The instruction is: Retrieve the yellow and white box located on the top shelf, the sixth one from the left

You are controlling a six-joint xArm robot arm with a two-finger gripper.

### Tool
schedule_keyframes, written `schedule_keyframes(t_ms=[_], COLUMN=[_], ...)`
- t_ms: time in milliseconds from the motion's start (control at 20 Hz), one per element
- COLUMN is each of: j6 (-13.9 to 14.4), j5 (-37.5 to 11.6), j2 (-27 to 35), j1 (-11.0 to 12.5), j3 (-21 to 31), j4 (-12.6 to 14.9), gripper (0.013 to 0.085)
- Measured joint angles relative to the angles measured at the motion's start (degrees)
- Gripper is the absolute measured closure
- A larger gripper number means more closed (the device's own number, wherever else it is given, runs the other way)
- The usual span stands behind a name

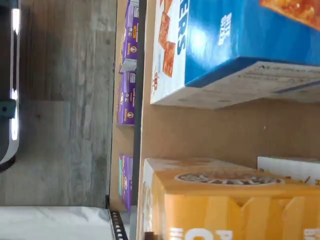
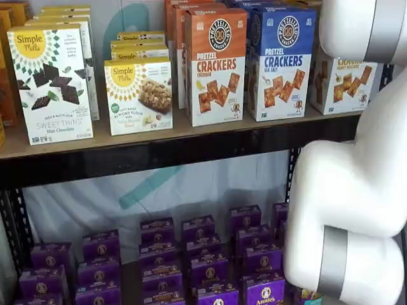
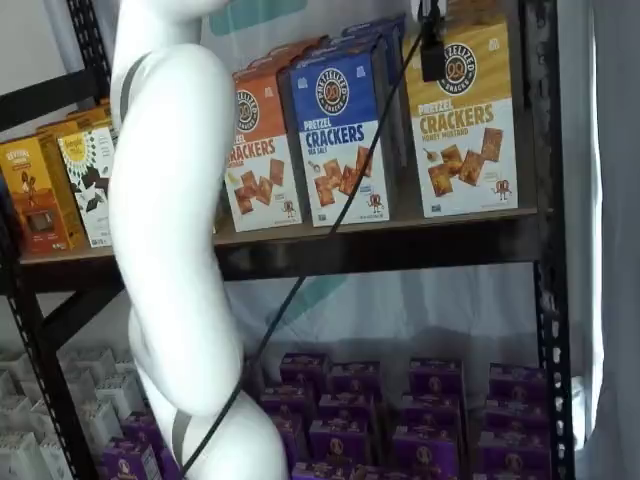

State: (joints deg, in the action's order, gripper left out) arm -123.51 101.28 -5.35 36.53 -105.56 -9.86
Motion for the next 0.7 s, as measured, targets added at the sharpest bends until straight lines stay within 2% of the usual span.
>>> schedule_keyframes(t_ms=[50, 700], j6=[-0.04, -0.82], j5=[0.06, 1.07], j2=[0.0, -0.21], j1=[0.07, 1.36], j3=[-0.05, -0.86], j4=[-0.06, -1.04], gripper=[0.033, 0.033])
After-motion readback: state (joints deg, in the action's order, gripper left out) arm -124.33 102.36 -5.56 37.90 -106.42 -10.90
